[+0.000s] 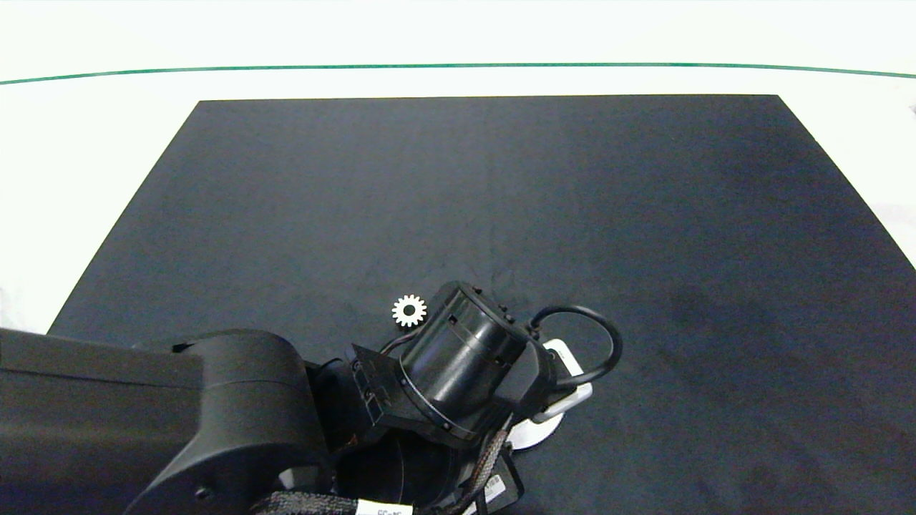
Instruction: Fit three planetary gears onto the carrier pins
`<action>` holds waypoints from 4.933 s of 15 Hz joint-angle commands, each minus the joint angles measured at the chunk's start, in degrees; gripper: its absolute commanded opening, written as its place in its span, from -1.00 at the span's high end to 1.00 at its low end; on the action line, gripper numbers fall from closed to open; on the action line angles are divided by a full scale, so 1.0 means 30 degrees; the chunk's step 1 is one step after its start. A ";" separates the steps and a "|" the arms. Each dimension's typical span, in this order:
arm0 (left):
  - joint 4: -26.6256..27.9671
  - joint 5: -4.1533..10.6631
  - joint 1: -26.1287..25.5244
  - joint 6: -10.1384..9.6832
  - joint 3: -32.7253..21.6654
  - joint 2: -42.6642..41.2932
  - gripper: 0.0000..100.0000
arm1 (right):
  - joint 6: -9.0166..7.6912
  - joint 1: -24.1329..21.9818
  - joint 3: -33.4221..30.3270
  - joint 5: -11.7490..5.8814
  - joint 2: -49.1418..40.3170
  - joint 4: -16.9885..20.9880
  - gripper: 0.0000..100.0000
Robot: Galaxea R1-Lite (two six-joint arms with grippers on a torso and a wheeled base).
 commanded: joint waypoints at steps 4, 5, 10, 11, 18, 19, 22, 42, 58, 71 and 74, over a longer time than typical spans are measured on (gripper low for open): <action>0.0024 0.0044 0.0089 0.0054 -0.0355 0.0749 0.74 | -0.0030 0.0005 -0.0013 -0.0026 -0.0078 0.0040 -1.00; 0.0024 0.0044 0.0118 0.0054 -0.0326 0.0719 0.74 | -0.0030 0.0005 -0.0013 -0.0026 -0.0078 0.0040 -1.00; 0.0053 0.0044 0.0147 -0.0063 -0.0179 0.0485 0.74 | -0.0030 0.0005 -0.0013 -0.0026 -0.0049 0.0040 -1.00; 0.0053 0.0044 0.0147 -0.0181 -0.0150 0.0426 0.74 | -0.0030 0.0005 -0.0013 -0.0026 -0.0108 0.0040 -1.00; 0.0024 0.0044 0.0147 -0.0327 0.0231 0.0192 0.74 | -0.0030 0.0005 -0.0013 -0.0026 -0.0137 0.0040 -1.00; 0.0024 0.0044 0.0177 -0.0356 0.0319 0.0133 0.74 | -0.0030 0.0005 -0.0013 -0.0026 -0.0137 0.0040 -1.00; 0.0024 0.0044 0.0294 -0.0356 0.0436 0.0016 0.74 | -0.0030 0.0005 -0.0013 -0.0026 -0.0137 0.0040 -1.00; -0.0035 0.0044 0.0645 -0.0356 0.0465 -0.0101 0.74 | -0.0089 0.0035 0.0016 0.0003 -0.0225 0.0099 -1.00; -0.0094 0.0044 0.0499 -0.0474 0.0465 0.0368 -1.00 | -0.0089 0.0035 0.0075 0.0003 -0.0166 0.0099 -1.00; 0.0053 0.0044 0.3692 -0.2817 -0.0355 -0.3822 -1.00 | -0.0118 0.0005 0.0104 -0.0026 -0.0196 0.0128 -1.00; 0.0053 0.0044 0.4952 -0.3257 -0.0179 -0.3704 -1.00 | -0.0323 0.0035 0.0133 -0.0026 -0.0283 0.0128 -1.00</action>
